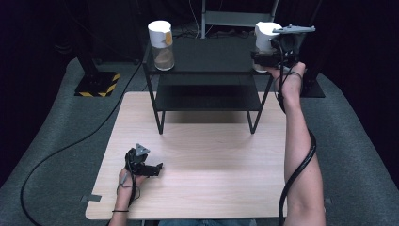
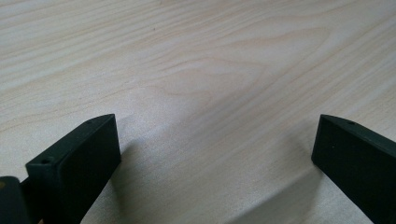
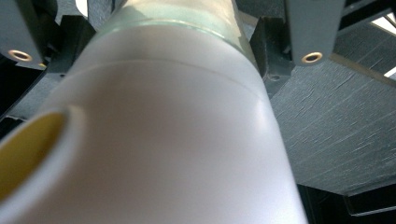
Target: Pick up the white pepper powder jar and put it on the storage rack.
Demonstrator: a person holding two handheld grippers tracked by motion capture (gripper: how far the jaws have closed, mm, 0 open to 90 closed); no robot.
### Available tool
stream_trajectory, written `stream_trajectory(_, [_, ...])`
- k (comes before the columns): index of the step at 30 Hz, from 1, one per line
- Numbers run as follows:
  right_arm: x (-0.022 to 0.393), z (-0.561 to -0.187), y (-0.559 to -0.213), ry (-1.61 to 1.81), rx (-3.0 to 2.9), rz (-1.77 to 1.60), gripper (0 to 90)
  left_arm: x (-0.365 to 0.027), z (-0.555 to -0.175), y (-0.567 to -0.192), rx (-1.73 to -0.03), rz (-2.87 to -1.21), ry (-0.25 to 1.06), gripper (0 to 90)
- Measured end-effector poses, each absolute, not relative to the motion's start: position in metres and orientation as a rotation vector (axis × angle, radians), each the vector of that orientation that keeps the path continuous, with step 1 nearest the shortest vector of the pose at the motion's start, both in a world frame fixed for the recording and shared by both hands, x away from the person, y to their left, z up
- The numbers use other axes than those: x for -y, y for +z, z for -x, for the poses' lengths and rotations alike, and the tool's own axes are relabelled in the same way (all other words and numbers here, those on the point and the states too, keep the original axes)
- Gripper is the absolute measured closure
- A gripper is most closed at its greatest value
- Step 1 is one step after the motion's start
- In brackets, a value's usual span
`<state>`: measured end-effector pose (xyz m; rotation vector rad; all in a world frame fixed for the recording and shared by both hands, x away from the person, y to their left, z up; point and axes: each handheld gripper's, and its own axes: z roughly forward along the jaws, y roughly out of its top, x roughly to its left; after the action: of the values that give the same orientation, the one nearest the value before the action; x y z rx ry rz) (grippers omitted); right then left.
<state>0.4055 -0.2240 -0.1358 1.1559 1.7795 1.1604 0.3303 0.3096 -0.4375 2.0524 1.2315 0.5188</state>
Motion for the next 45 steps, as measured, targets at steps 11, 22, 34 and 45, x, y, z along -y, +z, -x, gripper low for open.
stream_trajectory(11, [0.227, -0.422, -0.137, 1.160, -1.789, -1.209, 29.9, -0.310, -0.330, -0.438, -1.231, -2.051, 0.519, 1.1])
stream_trajectory(22, [0.239, -0.427, -0.138, 1.208, -1.806, -1.220, 29.9, -0.310, -0.330, -0.438, -1.231, -2.051, 0.519, 1.1])
stream_trajectory(34, [0.238, -0.426, -0.139, 1.210, -1.796, -1.225, 28.7, -0.310, -0.330, -0.438, -1.231, -2.051, 0.519, 1.3])
stream_trajectory(45, [0.244, -0.423, -0.112, 1.101, -1.930, -1.253, 5.1, -0.310, -0.330, -0.438, -1.231, -2.051, 0.519, 1.4])
